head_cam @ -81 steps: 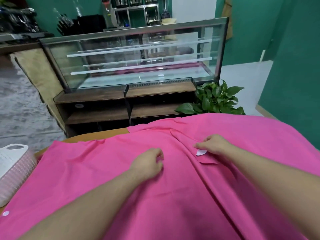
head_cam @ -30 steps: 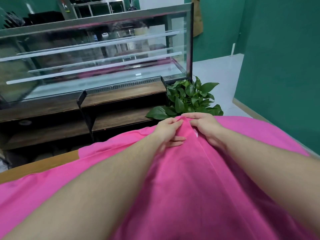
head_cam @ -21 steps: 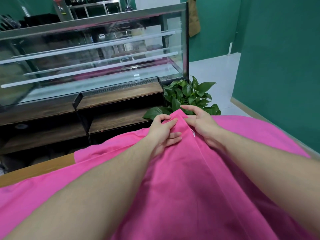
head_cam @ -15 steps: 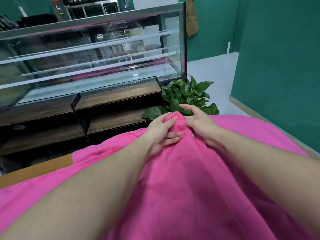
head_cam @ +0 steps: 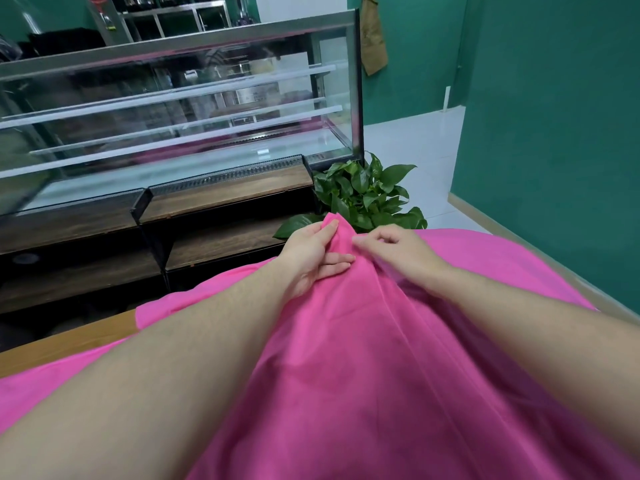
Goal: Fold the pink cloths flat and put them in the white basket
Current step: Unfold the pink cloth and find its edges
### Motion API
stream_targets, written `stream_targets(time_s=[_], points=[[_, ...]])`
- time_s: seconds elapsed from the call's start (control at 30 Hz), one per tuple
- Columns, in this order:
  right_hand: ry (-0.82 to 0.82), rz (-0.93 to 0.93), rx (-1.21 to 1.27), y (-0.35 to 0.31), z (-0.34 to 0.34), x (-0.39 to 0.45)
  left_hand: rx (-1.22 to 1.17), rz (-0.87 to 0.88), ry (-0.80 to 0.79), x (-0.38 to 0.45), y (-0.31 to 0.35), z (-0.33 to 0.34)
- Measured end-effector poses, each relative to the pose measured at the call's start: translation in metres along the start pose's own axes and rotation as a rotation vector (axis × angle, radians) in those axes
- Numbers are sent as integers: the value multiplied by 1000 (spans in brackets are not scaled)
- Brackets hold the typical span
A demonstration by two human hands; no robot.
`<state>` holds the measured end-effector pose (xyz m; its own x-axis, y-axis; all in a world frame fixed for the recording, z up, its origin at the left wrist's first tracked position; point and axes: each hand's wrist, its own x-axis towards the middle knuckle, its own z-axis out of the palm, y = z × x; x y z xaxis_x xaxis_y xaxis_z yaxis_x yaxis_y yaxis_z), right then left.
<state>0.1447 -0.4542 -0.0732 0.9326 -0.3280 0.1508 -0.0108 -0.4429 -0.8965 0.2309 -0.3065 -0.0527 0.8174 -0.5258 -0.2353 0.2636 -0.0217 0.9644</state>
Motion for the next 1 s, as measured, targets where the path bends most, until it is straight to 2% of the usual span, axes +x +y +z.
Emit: stream_targets(time_s=[0.07, 0.37, 0.5, 0.63, 0.73, 0.83, 0.87, 1.0], points=[[-52, 4, -93, 2, 1, -3, 18, 2, -6, 0, -1, 1], [-57, -30, -285, -11, 0, 4, 204, 59, -97, 2, 3, 2], [-23, 3, -364, -14, 0, 15, 367, 67, -46, 6, 8, -1], [-9, 75, -307, -15, 3, 15, 408, 60, 44, 16, 9, -1], [-151, 230, -257, -21, -3, 2, 439, 72, 119, 22, 8, 3], [-393, 338, -396, -20, -12, -12, 490, 107, 201, 28, 3, 8], [-424, 340, -423, -18, -16, -15, 511, 115, 224, 30, 1, 9], [-332, 343, -361, -12, -31, -19, 512, 81, 264, 39, -6, 15]])
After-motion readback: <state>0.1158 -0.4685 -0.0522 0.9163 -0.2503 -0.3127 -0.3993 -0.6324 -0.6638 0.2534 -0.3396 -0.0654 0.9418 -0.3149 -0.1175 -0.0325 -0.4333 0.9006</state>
